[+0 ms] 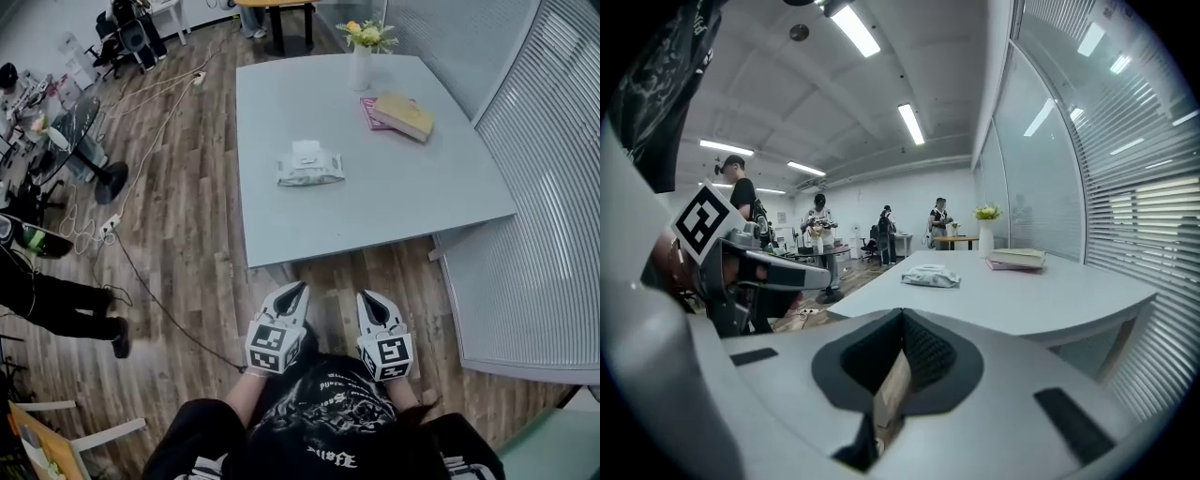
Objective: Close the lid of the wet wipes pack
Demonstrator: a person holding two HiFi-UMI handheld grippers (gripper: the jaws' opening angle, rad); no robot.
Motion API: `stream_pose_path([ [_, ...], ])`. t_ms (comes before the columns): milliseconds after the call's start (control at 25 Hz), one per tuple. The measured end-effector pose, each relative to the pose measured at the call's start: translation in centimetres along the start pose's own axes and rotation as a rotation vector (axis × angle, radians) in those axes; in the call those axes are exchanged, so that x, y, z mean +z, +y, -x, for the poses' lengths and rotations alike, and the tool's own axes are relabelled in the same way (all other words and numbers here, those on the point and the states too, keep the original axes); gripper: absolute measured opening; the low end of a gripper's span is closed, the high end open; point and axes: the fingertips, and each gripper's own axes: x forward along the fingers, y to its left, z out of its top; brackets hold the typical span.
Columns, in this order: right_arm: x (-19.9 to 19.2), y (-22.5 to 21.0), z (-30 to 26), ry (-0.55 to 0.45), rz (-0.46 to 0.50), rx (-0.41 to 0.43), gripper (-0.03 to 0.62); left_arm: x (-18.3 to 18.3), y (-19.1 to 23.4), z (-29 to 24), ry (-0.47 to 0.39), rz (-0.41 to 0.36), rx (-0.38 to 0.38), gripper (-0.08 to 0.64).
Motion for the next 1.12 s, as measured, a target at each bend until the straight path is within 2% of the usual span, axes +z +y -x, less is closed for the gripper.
stream_pose_path([
  [320,3.8,-1.0,-7.9,-0.027,-0.005,-0.038,-0.002,3.9,6.5,-4.2,-0.017,-0.036,-0.035,0.014],
  [640,5.8,-0.3,-14.0,-0.022,-0.001,-0.056,-0.002,6.3,13.1,-6.7,-0.034,-0.039,-0.053,0.014],
  [960,7.2,-1.8,-17.4,0.014,-0.011,-0.065,-0.002,7.5,16.3,-9.0,-0.038,-0.004,-0.037,0.014],
  [1120,8.6,-2.6,-19.5,0.005,0.000,-0.023,-0.002,8.3,17.7,-10.3,-0.053,0.012,-0.001,0.014],
])
